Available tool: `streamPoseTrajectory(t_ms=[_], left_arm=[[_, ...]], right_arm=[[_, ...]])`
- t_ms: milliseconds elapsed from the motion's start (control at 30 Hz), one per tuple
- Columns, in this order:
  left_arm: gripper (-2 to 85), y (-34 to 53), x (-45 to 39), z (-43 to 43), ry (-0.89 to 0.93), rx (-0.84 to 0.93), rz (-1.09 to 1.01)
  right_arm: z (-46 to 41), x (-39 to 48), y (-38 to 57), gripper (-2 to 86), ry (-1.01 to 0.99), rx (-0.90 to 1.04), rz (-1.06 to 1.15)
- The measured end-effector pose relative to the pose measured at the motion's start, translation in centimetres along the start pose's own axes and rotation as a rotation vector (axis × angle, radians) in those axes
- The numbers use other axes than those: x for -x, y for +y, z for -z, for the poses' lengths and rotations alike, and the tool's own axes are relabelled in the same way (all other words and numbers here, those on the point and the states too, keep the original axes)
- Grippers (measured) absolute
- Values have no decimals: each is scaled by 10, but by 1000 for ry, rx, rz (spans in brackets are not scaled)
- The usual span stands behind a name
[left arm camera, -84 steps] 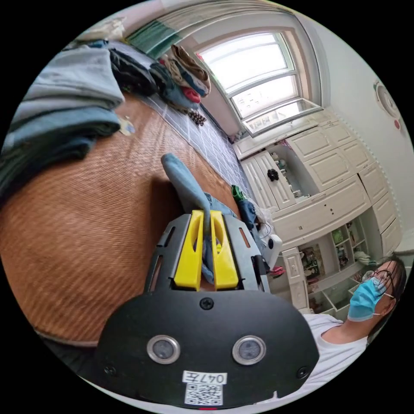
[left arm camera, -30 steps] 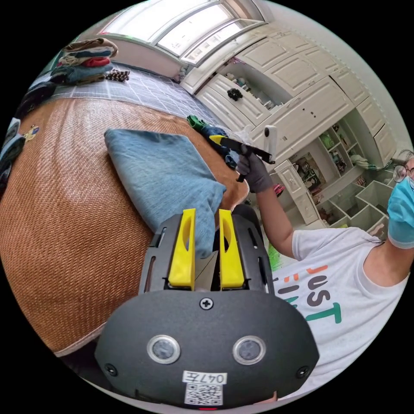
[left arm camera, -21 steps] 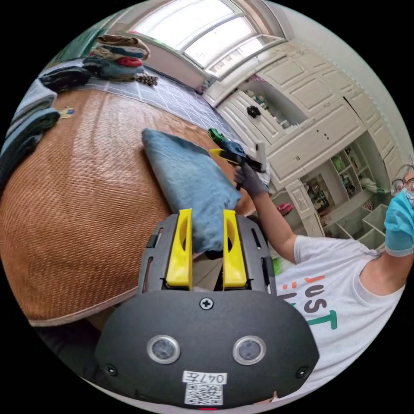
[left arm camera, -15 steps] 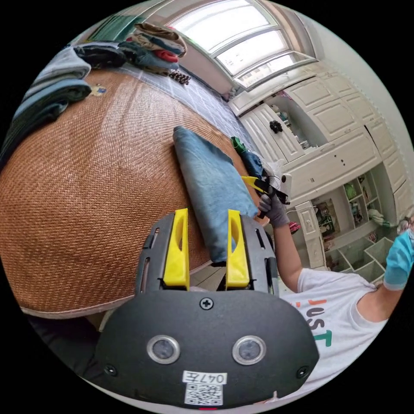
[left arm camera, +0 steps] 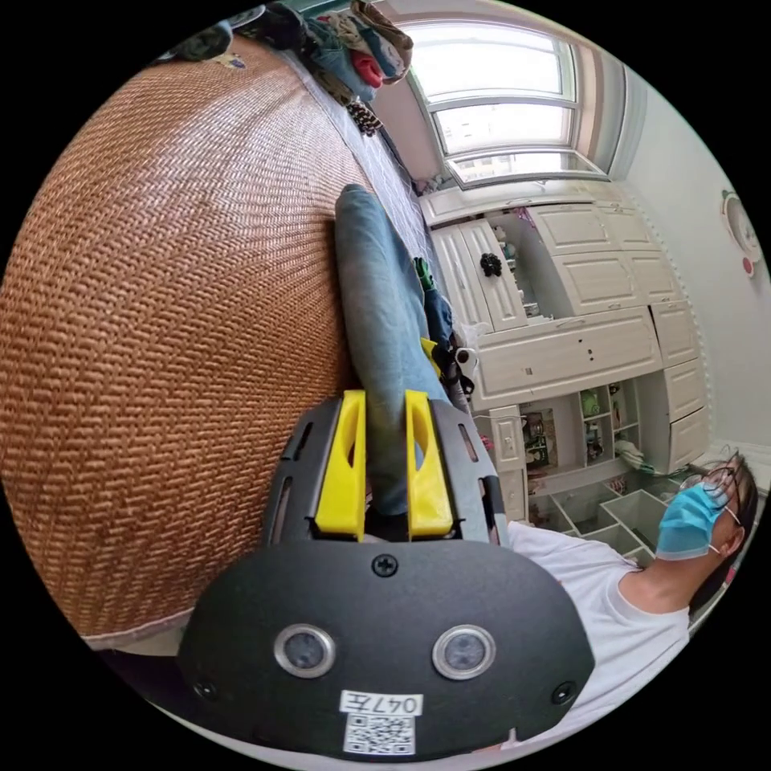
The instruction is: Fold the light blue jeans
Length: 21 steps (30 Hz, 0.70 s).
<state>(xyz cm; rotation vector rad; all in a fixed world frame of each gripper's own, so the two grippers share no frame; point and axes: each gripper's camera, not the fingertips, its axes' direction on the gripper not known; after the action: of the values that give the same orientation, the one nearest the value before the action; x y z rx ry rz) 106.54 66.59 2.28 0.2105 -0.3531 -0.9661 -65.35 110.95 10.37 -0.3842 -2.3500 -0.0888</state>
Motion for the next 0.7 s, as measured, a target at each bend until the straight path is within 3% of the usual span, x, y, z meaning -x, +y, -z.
streamPoseTrajectory(t_ms=[133,267,600,700], left_arm=[[31,-2,-25,-2,-25,7,-33],[15,-20,-84,-38,-55,106,-166],[15,-124,-333,-313,188,450,-589],[55,-152,-382,-409,92,505,-603]], right_arm=[[41,52,18,5,87,-29,103],[136,149,66,3,378,-98,216],[509,239,213,4,754,-693,-3],[596,213,219,23,847,-824,-118]])
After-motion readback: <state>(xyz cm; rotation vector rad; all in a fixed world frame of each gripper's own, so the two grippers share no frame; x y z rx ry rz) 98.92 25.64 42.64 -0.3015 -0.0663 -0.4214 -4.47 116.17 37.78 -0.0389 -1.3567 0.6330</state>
